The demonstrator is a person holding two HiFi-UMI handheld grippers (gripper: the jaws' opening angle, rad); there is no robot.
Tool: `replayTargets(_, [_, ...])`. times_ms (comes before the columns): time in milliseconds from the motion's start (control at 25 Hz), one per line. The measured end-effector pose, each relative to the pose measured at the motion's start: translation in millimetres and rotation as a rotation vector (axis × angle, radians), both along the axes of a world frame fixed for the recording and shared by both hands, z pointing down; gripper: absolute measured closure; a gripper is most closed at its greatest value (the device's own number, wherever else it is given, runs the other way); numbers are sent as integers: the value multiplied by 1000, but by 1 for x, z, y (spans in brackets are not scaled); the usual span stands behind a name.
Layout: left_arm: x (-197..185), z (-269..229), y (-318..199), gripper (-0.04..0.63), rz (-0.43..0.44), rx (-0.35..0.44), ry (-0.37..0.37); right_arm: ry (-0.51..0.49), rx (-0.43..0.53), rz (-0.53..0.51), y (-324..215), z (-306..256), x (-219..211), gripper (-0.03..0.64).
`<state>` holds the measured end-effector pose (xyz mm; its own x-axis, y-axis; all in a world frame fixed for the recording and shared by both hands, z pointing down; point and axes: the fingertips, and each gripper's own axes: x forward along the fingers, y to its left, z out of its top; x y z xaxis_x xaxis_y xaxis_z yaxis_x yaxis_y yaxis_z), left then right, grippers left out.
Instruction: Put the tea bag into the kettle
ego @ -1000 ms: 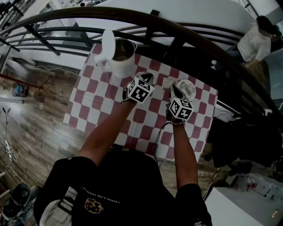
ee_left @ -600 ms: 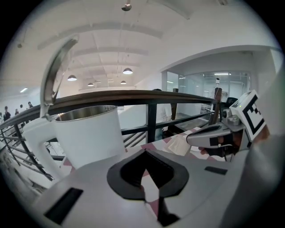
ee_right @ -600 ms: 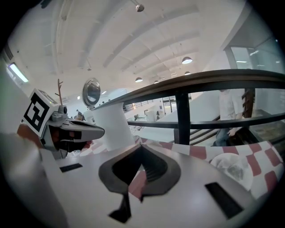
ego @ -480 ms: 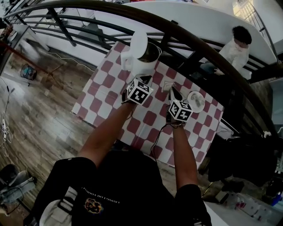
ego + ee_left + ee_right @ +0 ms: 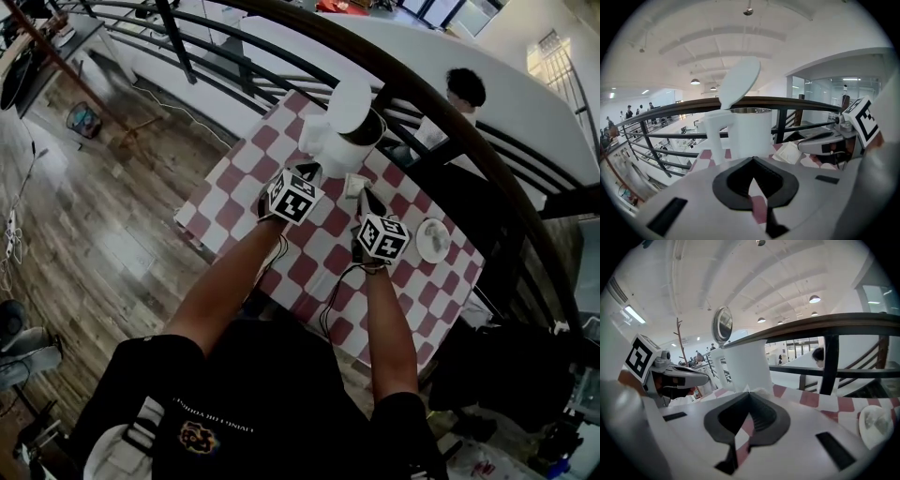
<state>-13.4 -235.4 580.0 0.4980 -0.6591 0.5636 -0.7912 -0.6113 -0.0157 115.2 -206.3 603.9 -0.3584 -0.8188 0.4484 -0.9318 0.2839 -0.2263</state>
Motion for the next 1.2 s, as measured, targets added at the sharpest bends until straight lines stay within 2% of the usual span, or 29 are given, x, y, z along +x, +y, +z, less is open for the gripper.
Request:
replayTargets(320, [-61, 1, 1, 597, -99, -3, 0, 3, -1, -99, -10, 0, -57, 601])
replayTargets(600, [-84, -2, -1, 597, -130, 1, -2, 2, 19, -130, -14, -11, -76, 601])
replayTargets(800, [-80, -23, -10, 597, -115, 44, 10, -5, 83, -127, -15, -40, -73, 601])
replayTargets(1200, [-33, -124, -28, 597, -25, 220, 66, -16, 309, -103, -22, -143, -50, 601])
